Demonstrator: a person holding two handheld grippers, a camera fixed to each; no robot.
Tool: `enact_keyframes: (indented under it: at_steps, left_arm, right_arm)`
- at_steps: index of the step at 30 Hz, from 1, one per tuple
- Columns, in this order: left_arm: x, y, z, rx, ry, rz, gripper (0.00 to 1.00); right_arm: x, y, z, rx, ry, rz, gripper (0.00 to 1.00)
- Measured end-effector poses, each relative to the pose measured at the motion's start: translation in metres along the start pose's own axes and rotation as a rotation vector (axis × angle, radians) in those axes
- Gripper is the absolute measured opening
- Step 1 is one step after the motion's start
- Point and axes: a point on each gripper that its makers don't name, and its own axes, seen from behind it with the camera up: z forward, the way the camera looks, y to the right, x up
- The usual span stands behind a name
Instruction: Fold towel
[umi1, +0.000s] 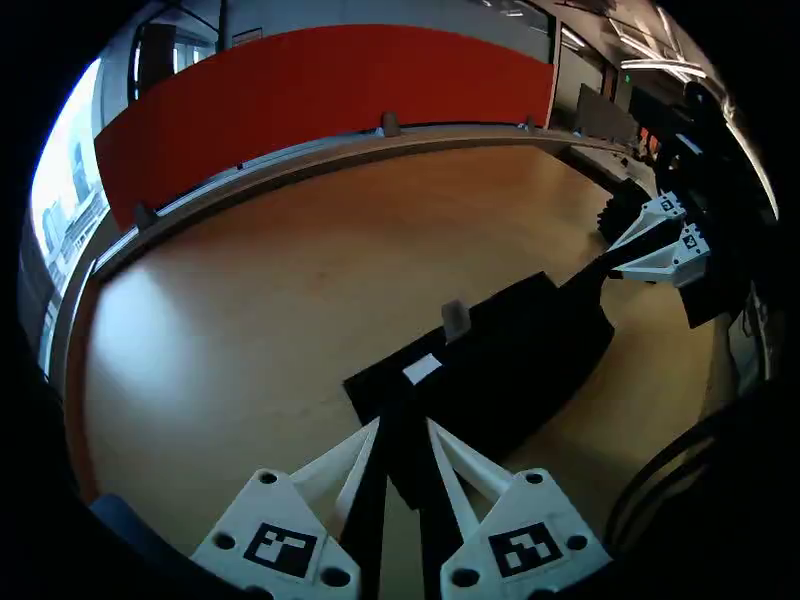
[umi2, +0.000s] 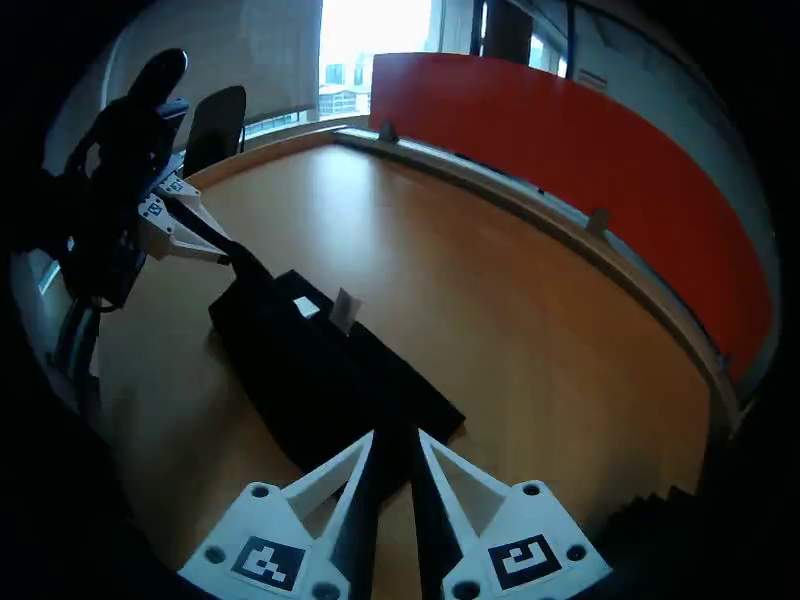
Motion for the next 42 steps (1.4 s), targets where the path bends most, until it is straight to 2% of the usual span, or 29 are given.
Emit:
enact_keyframes:
  at_steps: [8,14,24,27,32,38,42]
  left_arm:
    - [-0.001,-0.005,0.016,0.014,-0.013,-0.010,0.17]
    - [-0.011,-0.006,0.027,0.028,-0.037,-0.004,0.17]
    - [-0.016,-0.009,0.037,0.043,-0.053,-0.002,0.17]
    - [-0.017,-0.011,0.041,0.051,-0.058,0.002,0.20]
    - [-0.020,-0.017,0.049,0.076,-0.066,0.029,0.25]
    - [-0.022,-0.023,0.056,0.105,-0.075,0.057,0.37]
    - [-0.024,-0.028,0.058,0.119,-0.079,0.054,0.38]
  right_arm:
    - [-0.006,0.009,0.016,-0.008,-0.019,0.010,0.17]
    - [-0.011,0.011,0.025,-0.005,-0.032,0.020,0.17]
    - [-0.019,0.012,0.032,-0.010,-0.052,0.024,0.17]
    - [-0.021,0.013,0.035,-0.014,-0.056,0.031,0.17]
    - [-0.023,0.016,0.042,-0.029,-0.064,0.046,0.23]
    - [-0.026,0.022,0.049,-0.054,-0.066,0.054,0.31]
    - [-0.027,0.029,0.051,-0.074,-0.069,0.060,0.37]
